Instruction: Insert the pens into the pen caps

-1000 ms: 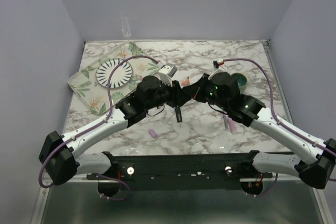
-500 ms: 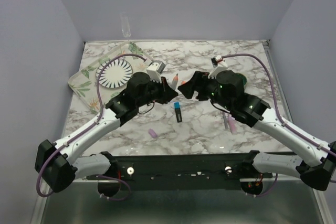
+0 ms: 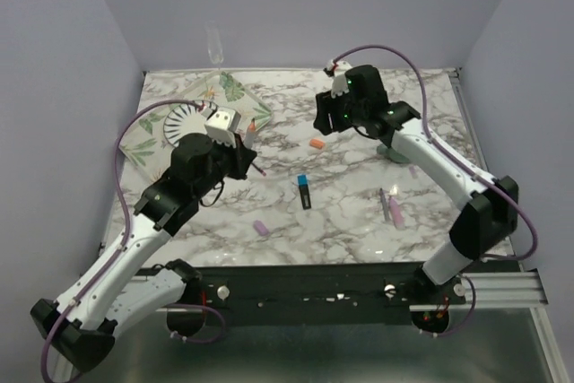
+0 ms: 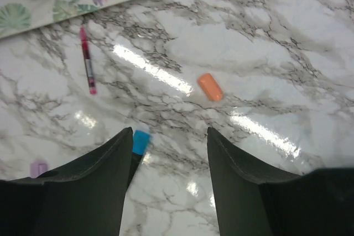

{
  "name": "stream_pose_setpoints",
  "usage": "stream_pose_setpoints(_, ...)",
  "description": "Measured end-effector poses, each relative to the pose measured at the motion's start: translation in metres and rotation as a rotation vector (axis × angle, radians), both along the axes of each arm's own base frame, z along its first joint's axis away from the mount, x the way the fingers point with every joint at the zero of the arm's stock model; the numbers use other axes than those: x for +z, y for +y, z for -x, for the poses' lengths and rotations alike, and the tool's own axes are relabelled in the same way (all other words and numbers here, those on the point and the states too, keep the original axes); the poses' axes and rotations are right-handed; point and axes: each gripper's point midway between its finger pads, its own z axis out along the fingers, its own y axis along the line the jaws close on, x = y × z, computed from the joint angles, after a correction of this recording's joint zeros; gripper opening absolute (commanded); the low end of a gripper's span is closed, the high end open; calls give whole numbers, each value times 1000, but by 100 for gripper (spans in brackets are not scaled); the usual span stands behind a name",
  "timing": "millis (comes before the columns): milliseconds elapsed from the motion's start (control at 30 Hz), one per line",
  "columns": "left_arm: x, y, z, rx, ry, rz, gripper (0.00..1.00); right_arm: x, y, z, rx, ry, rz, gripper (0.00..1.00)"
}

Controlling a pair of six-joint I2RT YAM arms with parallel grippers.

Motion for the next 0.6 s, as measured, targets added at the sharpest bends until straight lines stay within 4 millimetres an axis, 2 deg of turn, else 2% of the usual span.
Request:
stream_pose_setpoints(33, -2, 5, 3, 7, -13, -7, 0, -22, 0, -13, 9, 35, 60, 63)
stream_pose_setpoints(67, -4, 6, 4, 8, -16, -11, 0, -30, 0, -19, 12, 48, 81, 63)
stream_pose_setpoints(100, -7, 9, 7, 9, -18, -15, 0, -47, 1, -26, 21, 75, 117, 63)
stream_pose_setpoints(200, -15, 11, 9, 6, -17, -25, 0, -83, 4, -35, 60, 136, 207, 63)
stream_pose_setpoints(367, -13, 12, 11, 3, -38, -25, 0, -139, 6, -47, 137, 204, 330, 63)
stream_pose_setpoints(600, -8, 12, 10, 0, -65, -17, 0, -183, 8, -60, 189, 254, 417, 62)
